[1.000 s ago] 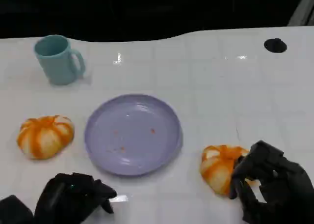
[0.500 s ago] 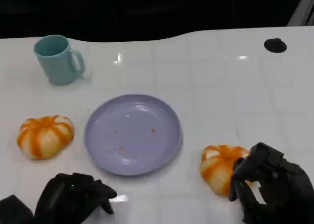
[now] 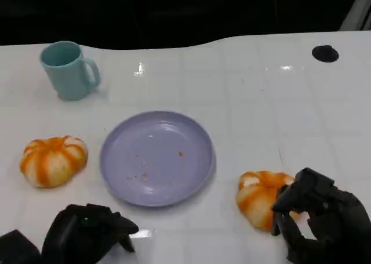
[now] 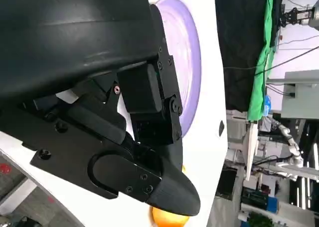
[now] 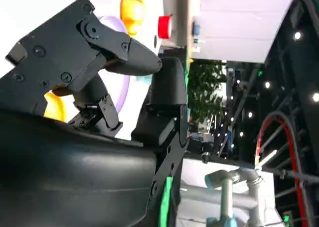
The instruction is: Grasp the bread from the table and place it into the plate.
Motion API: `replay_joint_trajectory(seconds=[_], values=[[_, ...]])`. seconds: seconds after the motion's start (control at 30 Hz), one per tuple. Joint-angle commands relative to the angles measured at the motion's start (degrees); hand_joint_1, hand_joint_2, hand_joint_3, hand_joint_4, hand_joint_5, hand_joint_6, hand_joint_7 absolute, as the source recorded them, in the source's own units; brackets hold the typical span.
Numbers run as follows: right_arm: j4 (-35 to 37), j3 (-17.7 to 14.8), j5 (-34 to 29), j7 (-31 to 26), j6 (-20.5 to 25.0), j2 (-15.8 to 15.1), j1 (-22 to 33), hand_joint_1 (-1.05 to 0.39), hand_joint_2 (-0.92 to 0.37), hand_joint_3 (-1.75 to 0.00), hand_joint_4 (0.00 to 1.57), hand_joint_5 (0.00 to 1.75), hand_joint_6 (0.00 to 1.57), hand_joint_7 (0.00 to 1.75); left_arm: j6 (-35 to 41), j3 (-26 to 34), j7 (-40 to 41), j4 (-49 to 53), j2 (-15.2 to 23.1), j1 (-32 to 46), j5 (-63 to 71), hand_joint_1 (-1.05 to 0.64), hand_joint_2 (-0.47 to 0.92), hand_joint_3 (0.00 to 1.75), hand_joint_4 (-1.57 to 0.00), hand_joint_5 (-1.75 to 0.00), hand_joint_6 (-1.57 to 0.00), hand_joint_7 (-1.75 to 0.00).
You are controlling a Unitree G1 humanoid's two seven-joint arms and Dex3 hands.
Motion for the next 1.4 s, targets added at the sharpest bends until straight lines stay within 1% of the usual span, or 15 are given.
replay_joint_trajectory(seconds=[0.03, 0.1, 0.13, 0.17, 0.2, 0.27, 0.33, 0.43, 0.47, 0.57, 0.7, 0.87, 1.1, 1.23, 1.4], values=[[-0.7, -1.4, -6.4, -2.6, -1.8, -3.4, -1.5, -0.34, -0.73, -0.57, 0.63, 1.48, 0.69, 0.89, -0.3, 0.3, 1.0, 0.6, 0.5, -0.2, 0.4, -1.05, 0.87, 0.0, -0.94, -1.47, -1.57, -0.19], [-1.1, -1.5, -8.1, -3.7, -1.7, -4.0, -1.8, -0.36, -0.78, -0.46, 0.6, 1.36, 0.65, 0.78, -0.4, 0.3, 0.9, 0.7, 0.4, -0.3, 0.3, -1.05, 0.87, 0.0, -0.94, -1.47, -1.57, -0.19], [-1.2, -1.4, -8.5, -4.0, -1.7, -4.2, -1.8, -0.37, -0.79, -0.43, 0.59, 1.34, 0.65, 0.76, -0.4, 0.4, 0.8, 0.8, 0.4, -0.3, 0.3, -1.05, 0.87, 0.0, -0.94, -1.47, -1.57, -0.19], [-1.6, -1.6, -9.8, -4.4, -1.8, -5.0, -2.1, -0.37, -0.8, -0.42, 0.59, 1.33, 0.65, 0.75, -0.4, 0.3, 1.1, 0.6, 0.4, -0.3, 0.5, -1.05, 0.87, 0.0, -0.94, -1.47, -1.57, -0.19], [-1.9, -1.7, -10.8, -4.8, -1.8, -5.7, -2.4, -0.39, -0.81, -0.39, 0.53, 1.25, 0.6, 0.71, -0.3, 0.2, 1.3, 0.4, 0.5, -0.2, 0.6, -1.05, 0.87, 0.0, -0.94, -1.47, -1.57, -0.19], [-2.9, -1.7, -12.7, -5.4, -1.3, -7.1, -2.7, -0.43, -0.84, -0.3, 0.48, 1.11, 0.56, 0.68, -0.2, 0.2, 1.6, 0.3, 0.5, -0.2, 0.8, -1.05, 0.87, 0.0, -0.94, -1.47, -1.57, -0.19], [-5.2, -1.6, -16.0, -6.1, 0.0, -8.8, -2.6, -0.46, -0.87, -0.24, 0.39, 1.01, 0.49, 0.67, 0.1, 0.3, 1.3, 0.4, 0.5, -0.2, 0.4, -1.05, 0.87, 0.0, -0.94, -1.47, -1.57, -0.2], [-9.3, -1.7, -22.3, -7.1, 2.0, -12.0, -2.4, -0.48, -0.91, -0.17, 0.3, 0.93, 0.4, 0.62, 0.3, 0.2, 1.3, 0.3, 0.5, -0.1, 0.3, -1.05, 0.86, 0.0, -0.94, -1.47, -1.57, -0.2], [-10.8, -1.8, -24.4, -7.5, 2.7, -12.9, -2.3, -0.5, -0.92, -0.16, 0.28, 0.86, 0.38, 0.54, 0.2, 0.2, 1.3, 0.3, 0.5, -0.1, 0.4, -1.05, 0.86, 0.0, -0.94, -1.47, -1.57, -0.2], [-13.9, -1.8, -28.1, -8.2, 4.0, -15.4, -2.2, -0.52, -0.92, -0.13, 0.25, 0.69, 0.4, 0.32, 0.1, 0.1, 1.5, 0.3, 0.6, -0.1, 0.6, -1.05, 0.86, 0.0, -0.94, -1.47, -1.57, -0.21], [-18.3, -1.5, -31.5, -7.2, 7.5, -19.0, -2.3, -0.56, -0.92, -0.12, 0.17, 0.55, 0.34, 0.17, 0.2, 0.3, 1.1, 0.7, 0.6, -0.4, 0.1, -1.05, 0.86, 0.0, -0.94, -1.47, -1.57, -0.21], [-21.7, -0.4, -34.4, -6.1, 11.6, -22.2, -2.7, -0.58, -0.92, -0.08, 0.11, 0.45, 0.32, 0.09, 0.3, 0.3, 1.2, 0.8, 0.6, -0.6, 0.2, -1.05, 0.86, 0.0, -0.95, -1.47, -1.57, -0.21], [-25.4, 1.3, -38.8, -4.1, 16.7, -26.0, -3.2, -0.61, -0.92, -0.08, 0.02, 0.37, 0.24, 0.02, 0.3, 0.1, 1.3, 0.8, 0.7, -0.7, 0.4, -1.05, 0.86, 0.0, -0.95, -1.47, -1.57, -0.2], [-27.0, 2.8, -42.1, -3.5, 19.8, -27.0, -3.8, -0.61, -0.92, -0.08, 0.0, 0.31, 0.22, 0.01, 0.3, 0.1, 1.2, 1.2, 0.8, -0.9, 0.5, -1.05, 0.86, 0.0, -0.95, -1.47, -1.57, -0.2], [-25.1, 5.4, -46.7, -5.0, 21.3, -27.0, -6.0, -0.57, -0.92, -0.04, 0.0, 0.31, 0.22, 0.01, -0.5, 0.3, 0.9, 2.3, 1.0, -1.4, 0.5, -1.05, 0.86, 0.0, -0.95, -1.47, -1.57, -0.2]])
